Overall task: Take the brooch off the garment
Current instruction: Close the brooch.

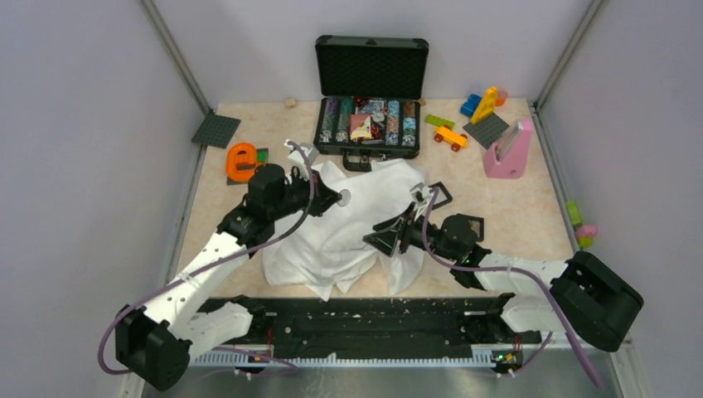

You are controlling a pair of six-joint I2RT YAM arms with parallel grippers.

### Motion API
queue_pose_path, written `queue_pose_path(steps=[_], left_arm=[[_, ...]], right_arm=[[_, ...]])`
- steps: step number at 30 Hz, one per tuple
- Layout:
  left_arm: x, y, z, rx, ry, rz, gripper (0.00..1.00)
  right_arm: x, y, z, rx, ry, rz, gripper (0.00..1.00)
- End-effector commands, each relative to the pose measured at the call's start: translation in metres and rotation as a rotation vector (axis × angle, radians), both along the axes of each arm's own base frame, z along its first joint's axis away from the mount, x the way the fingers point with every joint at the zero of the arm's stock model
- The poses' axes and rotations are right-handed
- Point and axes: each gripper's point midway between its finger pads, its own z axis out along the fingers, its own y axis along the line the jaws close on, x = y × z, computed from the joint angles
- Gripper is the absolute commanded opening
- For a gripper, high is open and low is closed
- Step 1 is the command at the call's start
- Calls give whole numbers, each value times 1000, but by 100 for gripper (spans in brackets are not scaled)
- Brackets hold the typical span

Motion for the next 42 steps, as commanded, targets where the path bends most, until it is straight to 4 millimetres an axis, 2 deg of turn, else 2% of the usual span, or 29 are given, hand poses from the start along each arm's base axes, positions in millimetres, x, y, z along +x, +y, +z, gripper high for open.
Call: queue_pose_path(steps=[1,3,6,11,14,17,21,32,37,42], left_arm=[[34,22,45,-135,-233,235,0],[28,22,51,-147,-243,219,0],[13,7,55,-161,-225,92,0],[-22,-22,64,-291,-126,-141,0],[-39,-29,72,-358,-95,-229,0],[-49,-32,78,-403,-67,-268,0],[-56,-33,82,-422,-41,-298,0],[-63,-36,82,-436,5,-341,0],[-65,-38,80,-452,20,-363,0],[-69,-41,81,-468,38,-404,0]], right_arm=[[4,-2,11,12,-35,-36,65],[6,-7,11,-11,-38,-58,65],[6,-17,21,-18,-54,-96,65],[1,-24,49,2,-81,-92,66],[-4,-23,75,31,-97,-66,67],[-4,-24,93,62,-72,-66,67],[-3,-25,112,131,-41,-63,68],[-6,-25,147,293,-34,-21,68],[-3,-20,151,297,-16,-8,66],[-3,-17,152,304,-16,5,56]])
